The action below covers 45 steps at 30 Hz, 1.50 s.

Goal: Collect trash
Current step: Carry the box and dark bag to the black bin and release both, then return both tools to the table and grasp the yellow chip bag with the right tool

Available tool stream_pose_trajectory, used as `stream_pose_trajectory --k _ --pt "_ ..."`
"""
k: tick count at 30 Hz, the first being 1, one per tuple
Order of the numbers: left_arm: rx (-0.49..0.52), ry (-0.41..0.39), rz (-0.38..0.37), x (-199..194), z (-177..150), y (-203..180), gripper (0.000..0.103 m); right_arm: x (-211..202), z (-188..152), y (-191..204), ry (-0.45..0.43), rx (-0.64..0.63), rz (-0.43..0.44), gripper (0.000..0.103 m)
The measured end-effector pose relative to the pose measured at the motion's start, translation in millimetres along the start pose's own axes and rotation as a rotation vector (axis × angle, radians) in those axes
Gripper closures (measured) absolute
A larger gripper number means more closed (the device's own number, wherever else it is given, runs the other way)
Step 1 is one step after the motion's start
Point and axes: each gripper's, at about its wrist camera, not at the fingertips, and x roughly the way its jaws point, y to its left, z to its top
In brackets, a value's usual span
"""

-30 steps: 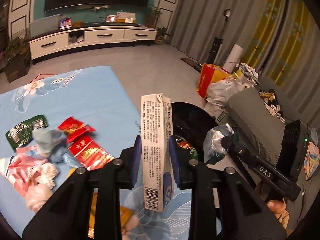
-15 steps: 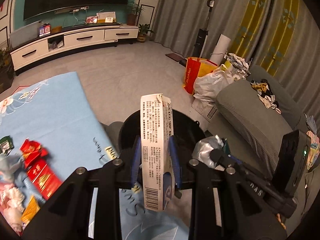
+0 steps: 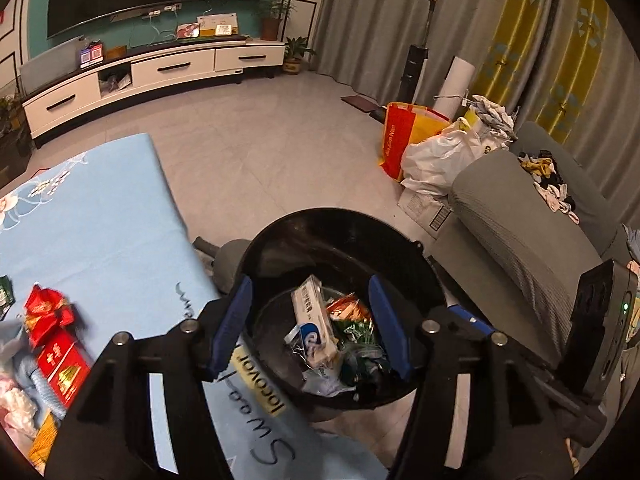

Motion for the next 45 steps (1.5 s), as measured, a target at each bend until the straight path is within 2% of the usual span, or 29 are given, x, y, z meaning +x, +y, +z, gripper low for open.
stream_pose_trajectory --k 3,5,9,11,19,22,24,28,32,38,45 --pt "-0.016 -0.013 0.008 -12.5 -4.8 5.5 0.037 -3.4 -1.3 3.2 0.009 0.000 0.009 0.052" --pt "-0.034 -0.021 0.007 -24.4 -11.3 10.4 0.029 -6.9 -3.3 6.4 0.015 -0.008 0.019 0.052" --pt "-0.036 -0.019 0.016 -43.2 -27.9 11.7 0.027 -13.2 -11.1 15.6 0.039 -0.030 0.031 0.052" --pt "-0.045 -0.018 0.013 -55.4 -38.9 13.1 0.021 -17.8 -15.2 22.5 0.050 -0.045 0.035 0.049" --pt "-0.103 -0.042 0.036 -121.7 -87.5 35.4 0.011 -35.8 -38.9 58.0 0.113 -0.136 0.074 0.040" --pt "-0.139 -0.073 0.078 -151.2 -106.4 53.5 0.009 -41.2 -47.5 72.6 0.132 -0.174 0.089 0.039" --pt "-0.167 -0.086 0.140 -171.2 -119.9 70.9 0.008 -44.2 -53.8 83.1 0.149 -0.197 0.100 0.038" --pt "-0.251 -0.113 0.204 -203.3 -141.6 106.2 0.008 -49.3 -68.9 102.7 0.185 -0.246 0.123 0.036" --pt "-0.322 -0.133 0.309 -227.4 -166.0 139.1 0.008 -50.2 -83.0 120.4 0.219 -0.294 0.138 0.036" --pt "-0.440 -0.111 0.366 -241.2 -209.2 180.4 0.008 -42.3 -108.9 152.3 0.291 -0.386 0.169 0.035" --pt "-0.513 -0.104 0.362 -242.2 -236.8 200.9 0.008 -17.7 -144.0 189.2 0.393 -0.479 0.182 0.035"
